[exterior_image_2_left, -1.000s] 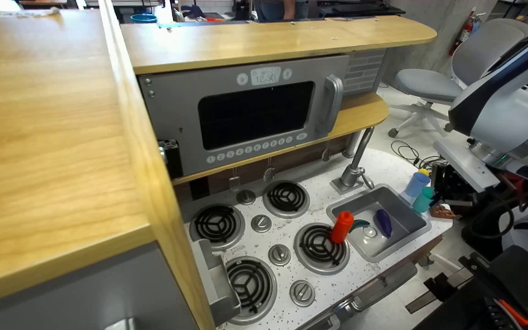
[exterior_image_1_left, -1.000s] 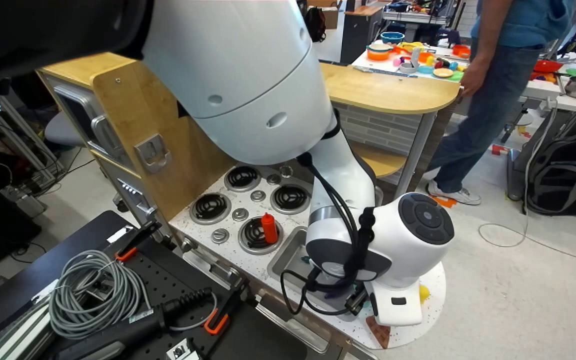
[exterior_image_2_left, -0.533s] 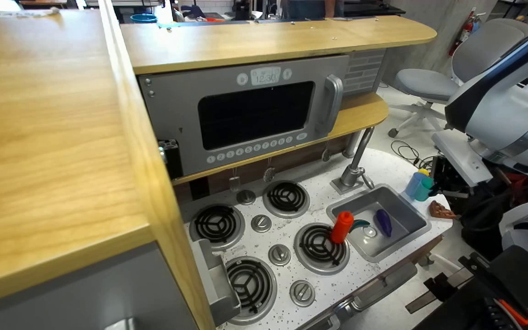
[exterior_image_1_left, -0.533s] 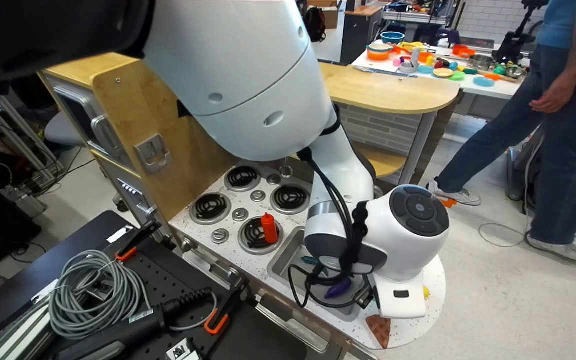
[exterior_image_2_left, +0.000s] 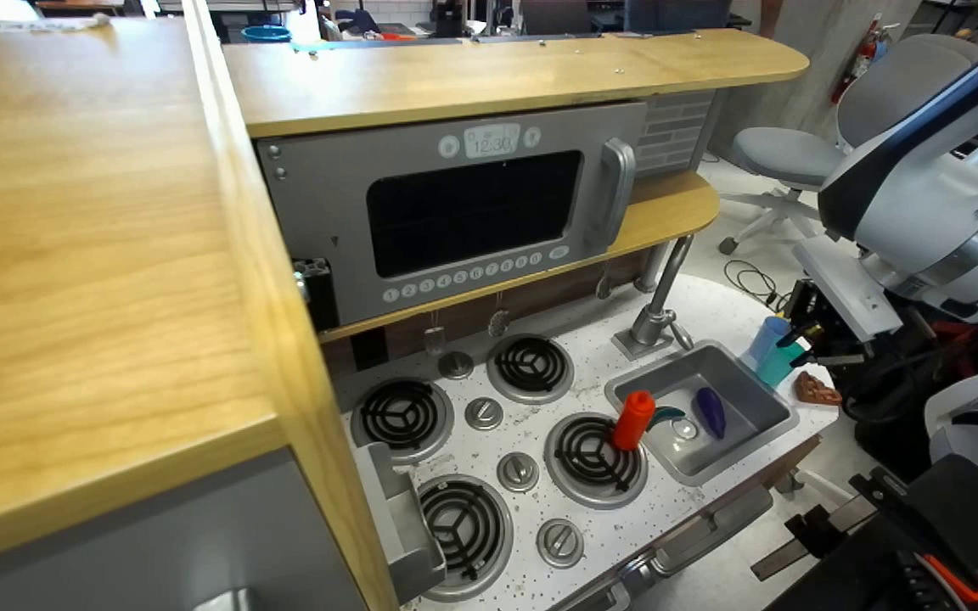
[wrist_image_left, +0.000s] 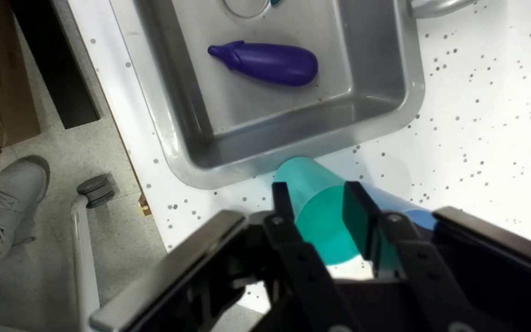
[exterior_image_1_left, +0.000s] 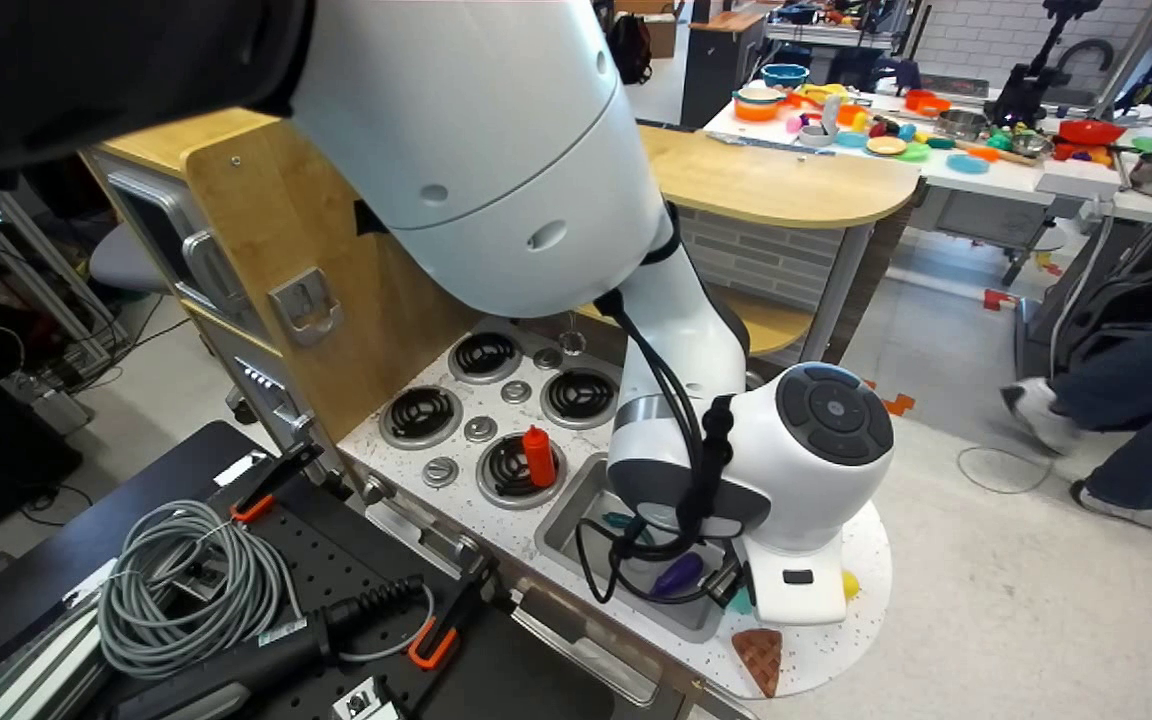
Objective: Get the green cup in the sink and put it next to the blue cup on the edge of the sink
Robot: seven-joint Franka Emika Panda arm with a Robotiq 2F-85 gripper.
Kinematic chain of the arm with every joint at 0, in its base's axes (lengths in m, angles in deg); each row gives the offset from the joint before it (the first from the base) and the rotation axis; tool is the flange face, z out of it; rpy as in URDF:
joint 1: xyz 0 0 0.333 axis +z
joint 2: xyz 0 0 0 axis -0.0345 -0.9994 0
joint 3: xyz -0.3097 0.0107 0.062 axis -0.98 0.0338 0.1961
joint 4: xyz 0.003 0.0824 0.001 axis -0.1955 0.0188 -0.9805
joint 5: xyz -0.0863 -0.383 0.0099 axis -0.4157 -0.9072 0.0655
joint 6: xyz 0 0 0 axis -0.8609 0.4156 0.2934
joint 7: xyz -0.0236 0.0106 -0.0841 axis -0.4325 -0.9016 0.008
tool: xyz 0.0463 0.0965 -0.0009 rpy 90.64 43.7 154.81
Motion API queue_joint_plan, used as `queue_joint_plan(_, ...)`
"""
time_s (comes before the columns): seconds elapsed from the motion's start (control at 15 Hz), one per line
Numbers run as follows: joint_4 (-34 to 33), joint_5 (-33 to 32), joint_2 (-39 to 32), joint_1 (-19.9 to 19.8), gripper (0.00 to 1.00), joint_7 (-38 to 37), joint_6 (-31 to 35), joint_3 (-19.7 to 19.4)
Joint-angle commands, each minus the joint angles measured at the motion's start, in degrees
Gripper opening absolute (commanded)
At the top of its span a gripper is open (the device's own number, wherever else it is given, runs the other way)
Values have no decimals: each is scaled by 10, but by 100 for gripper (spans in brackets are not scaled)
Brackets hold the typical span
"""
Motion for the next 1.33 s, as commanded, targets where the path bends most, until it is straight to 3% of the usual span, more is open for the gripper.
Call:
queue_joint_plan(0.0,-16,22,-11,-9,66,11,10,11)
queue_joint_plan(0.27,-14,20,-8,-6,96,8,6,9)
queue_joint_plan(0.33,-10,12,-5,-1,99,5,-7,4)
queue_joint_plan(0.8,56,-63,34,32,100,89,-148,3)
queue_joint_plan(1.27,110,-220,99,92,100,112,-236,-18)
